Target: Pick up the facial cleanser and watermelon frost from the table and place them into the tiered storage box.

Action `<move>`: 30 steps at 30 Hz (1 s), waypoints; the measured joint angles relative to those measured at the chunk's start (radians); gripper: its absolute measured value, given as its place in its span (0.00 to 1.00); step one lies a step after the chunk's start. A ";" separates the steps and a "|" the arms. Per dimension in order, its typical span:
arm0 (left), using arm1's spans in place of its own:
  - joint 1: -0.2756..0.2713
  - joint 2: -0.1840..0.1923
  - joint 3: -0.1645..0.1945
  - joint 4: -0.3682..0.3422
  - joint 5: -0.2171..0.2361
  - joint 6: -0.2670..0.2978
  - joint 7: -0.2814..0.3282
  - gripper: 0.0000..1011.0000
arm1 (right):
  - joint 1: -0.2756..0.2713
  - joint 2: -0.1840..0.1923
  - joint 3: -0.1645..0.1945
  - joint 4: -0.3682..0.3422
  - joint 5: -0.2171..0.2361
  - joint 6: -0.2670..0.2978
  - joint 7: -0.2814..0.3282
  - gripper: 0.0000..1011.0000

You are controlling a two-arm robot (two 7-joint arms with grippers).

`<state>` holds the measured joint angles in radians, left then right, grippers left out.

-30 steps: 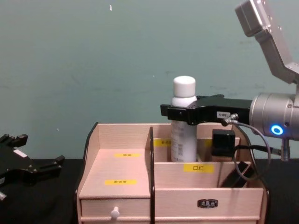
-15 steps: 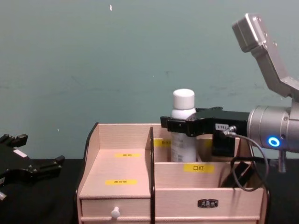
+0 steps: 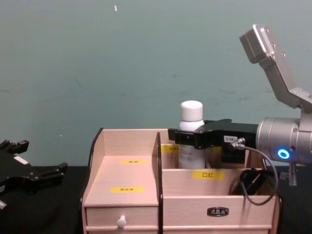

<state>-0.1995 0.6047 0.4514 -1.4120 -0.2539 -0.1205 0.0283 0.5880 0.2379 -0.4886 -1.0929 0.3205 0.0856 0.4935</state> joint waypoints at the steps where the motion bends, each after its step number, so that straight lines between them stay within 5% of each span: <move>1: 0.000 0.000 0.000 0.000 0.000 0.000 0.000 0.99 | 0.000 0.000 0.000 0.000 0.000 0.000 0.000 0.59; 9: 0.000 0.000 0.000 0.000 0.000 0.000 0.000 0.99 | -0.002 0.002 0.001 -0.005 0.000 0.000 -0.002 0.63; 16: 0.000 0.000 0.000 0.000 0.000 0.000 0.000 0.99 | -0.003 0.003 0.001 -0.007 0.000 0.000 -0.002 0.84; 22: 0.000 0.000 0.000 0.000 0.000 0.000 0.000 0.99 | -0.018 0.015 0.007 -0.054 0.000 -0.010 -0.003 0.99; 30: 0.000 0.000 0.000 0.000 0.000 0.000 0.000 0.99 | -0.046 0.047 0.021 -0.163 0.000 0.002 -0.016 0.99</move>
<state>-0.1995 0.6047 0.4514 -1.4120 -0.2539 -0.1205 0.0283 0.5420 0.2850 -0.4675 -1.2564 0.3203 0.0872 0.4779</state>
